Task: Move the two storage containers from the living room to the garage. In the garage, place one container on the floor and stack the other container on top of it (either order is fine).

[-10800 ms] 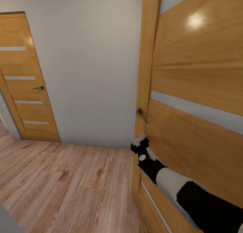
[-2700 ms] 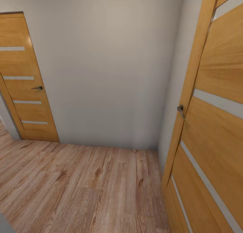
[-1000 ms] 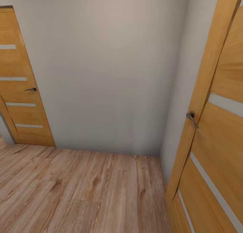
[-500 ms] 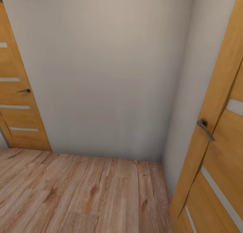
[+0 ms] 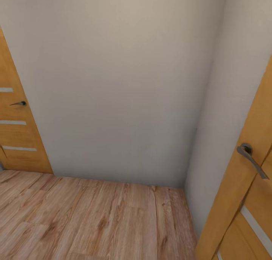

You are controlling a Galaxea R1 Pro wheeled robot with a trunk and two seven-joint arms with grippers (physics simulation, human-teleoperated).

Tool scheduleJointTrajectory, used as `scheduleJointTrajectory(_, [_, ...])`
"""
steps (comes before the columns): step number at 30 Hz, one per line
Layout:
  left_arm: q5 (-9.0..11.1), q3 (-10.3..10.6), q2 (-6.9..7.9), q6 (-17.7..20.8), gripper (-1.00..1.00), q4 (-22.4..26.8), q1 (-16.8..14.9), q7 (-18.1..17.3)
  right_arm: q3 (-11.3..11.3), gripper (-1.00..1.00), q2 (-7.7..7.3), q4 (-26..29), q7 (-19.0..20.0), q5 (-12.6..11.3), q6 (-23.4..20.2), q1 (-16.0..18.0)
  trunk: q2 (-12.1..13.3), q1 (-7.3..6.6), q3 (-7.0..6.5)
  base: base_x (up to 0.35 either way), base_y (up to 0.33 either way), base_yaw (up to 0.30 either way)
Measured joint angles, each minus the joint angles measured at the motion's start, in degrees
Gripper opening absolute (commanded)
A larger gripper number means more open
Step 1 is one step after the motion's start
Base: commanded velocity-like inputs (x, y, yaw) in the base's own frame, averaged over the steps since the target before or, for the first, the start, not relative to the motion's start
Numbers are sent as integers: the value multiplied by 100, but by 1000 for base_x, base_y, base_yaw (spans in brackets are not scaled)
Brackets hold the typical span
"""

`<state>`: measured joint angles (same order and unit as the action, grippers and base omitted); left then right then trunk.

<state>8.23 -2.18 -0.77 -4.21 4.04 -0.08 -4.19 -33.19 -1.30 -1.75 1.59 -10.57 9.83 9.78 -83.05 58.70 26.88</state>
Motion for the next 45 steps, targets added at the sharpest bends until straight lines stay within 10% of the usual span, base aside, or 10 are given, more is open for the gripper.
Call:
scheduleJointTrajectory(22, [0,-2,7,-1,100,0,0,2,-18,100,9,0,7,9,-8,0,0,0,0,297,0,7])
scheduleJointTrajectory(45, [0,-1,4,-2,100,0,0,7,1,100,13,0,-8,-27,0,0,0,3,0,190,0,278])
